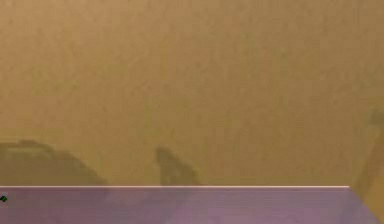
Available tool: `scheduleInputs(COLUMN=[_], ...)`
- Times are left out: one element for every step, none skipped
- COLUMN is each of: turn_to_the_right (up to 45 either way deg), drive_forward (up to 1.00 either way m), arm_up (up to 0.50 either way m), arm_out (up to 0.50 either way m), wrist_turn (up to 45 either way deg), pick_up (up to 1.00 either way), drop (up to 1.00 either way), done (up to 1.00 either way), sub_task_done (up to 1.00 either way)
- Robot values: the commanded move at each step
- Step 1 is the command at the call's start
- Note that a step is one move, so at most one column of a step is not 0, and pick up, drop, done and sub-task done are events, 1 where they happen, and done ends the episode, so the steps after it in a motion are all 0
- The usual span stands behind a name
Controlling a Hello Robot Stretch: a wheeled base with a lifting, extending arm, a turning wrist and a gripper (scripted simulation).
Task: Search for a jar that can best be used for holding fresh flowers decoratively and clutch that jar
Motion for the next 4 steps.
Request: scheduleInputs(turn_to_the_right=[-45.0,-45.0,-24.0,0.0], drive_forward=[0.00,0.00,0.00,1.00], arm_up=[0.00,0.00,0.00,0.00], arm_out=[0.00,0.00,0.00,0.00], wrist_turn=[0.0,0.0,0.0,0.0], pick_up=[0.00,0.00,0.00,0.00], drop=[0.00,0.00,0.00,0.00], done=[0.00,0.00,0.00,0.00], sub_task_done=[0.00,0.00,0.00,0.00])
